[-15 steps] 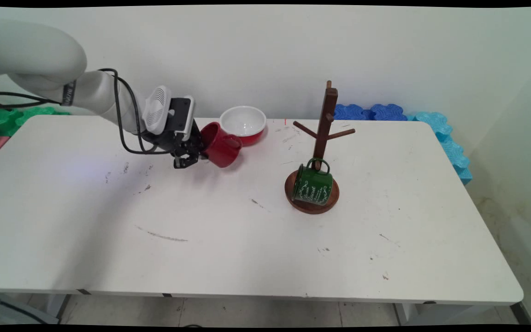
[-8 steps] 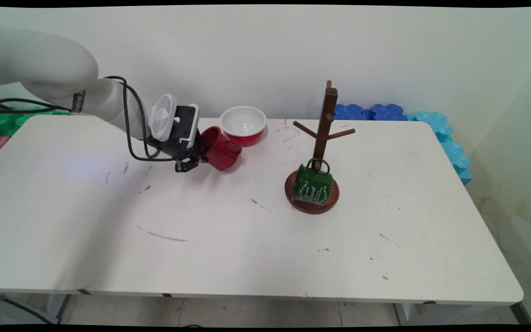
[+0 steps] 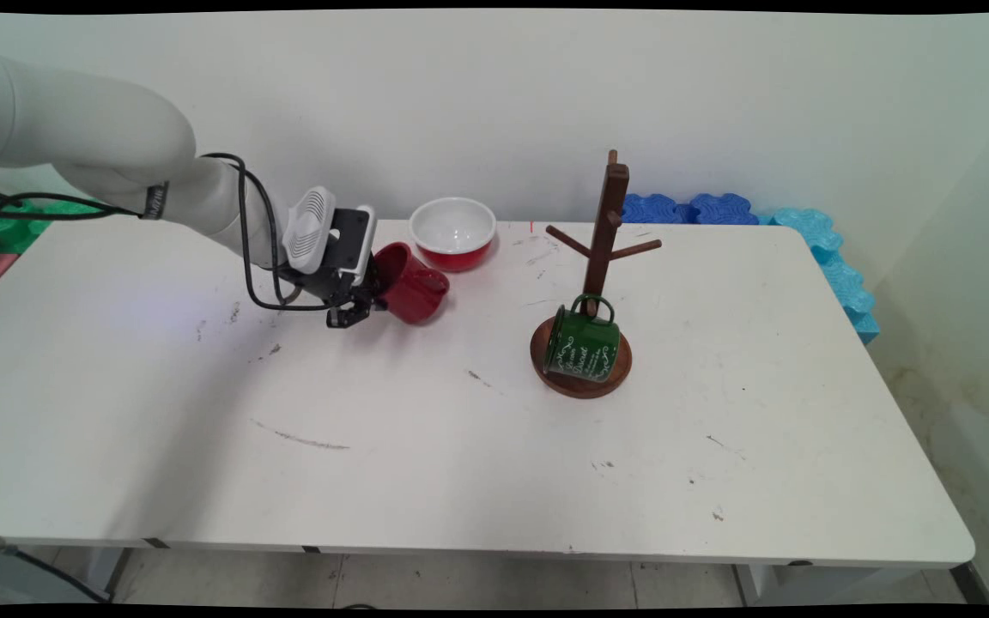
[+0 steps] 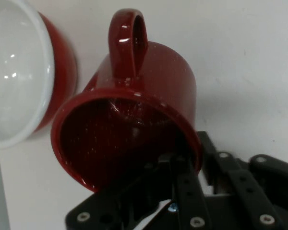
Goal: Place the picked object on the table
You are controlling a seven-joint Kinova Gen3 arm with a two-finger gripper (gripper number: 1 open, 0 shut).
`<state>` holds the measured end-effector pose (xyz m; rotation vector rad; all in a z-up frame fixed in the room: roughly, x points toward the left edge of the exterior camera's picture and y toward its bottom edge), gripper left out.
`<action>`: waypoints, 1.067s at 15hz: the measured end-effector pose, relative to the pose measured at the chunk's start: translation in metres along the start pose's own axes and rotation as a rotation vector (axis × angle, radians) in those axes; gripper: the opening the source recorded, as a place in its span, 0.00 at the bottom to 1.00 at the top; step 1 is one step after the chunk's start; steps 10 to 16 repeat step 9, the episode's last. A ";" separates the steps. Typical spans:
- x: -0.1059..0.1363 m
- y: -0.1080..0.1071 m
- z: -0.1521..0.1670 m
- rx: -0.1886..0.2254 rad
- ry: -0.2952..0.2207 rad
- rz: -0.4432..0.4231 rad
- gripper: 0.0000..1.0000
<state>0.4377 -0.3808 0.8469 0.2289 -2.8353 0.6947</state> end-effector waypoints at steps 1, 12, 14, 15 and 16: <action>0.000 0.000 0.001 -0.001 -0.002 0.000 1.00; -0.001 0.003 0.006 -0.008 -0.006 -0.002 1.00; -0.001 0.003 0.006 -0.008 -0.006 -0.002 1.00; -0.001 0.003 0.006 -0.008 -0.006 -0.002 1.00; -0.001 0.003 0.006 -0.008 -0.006 -0.002 1.00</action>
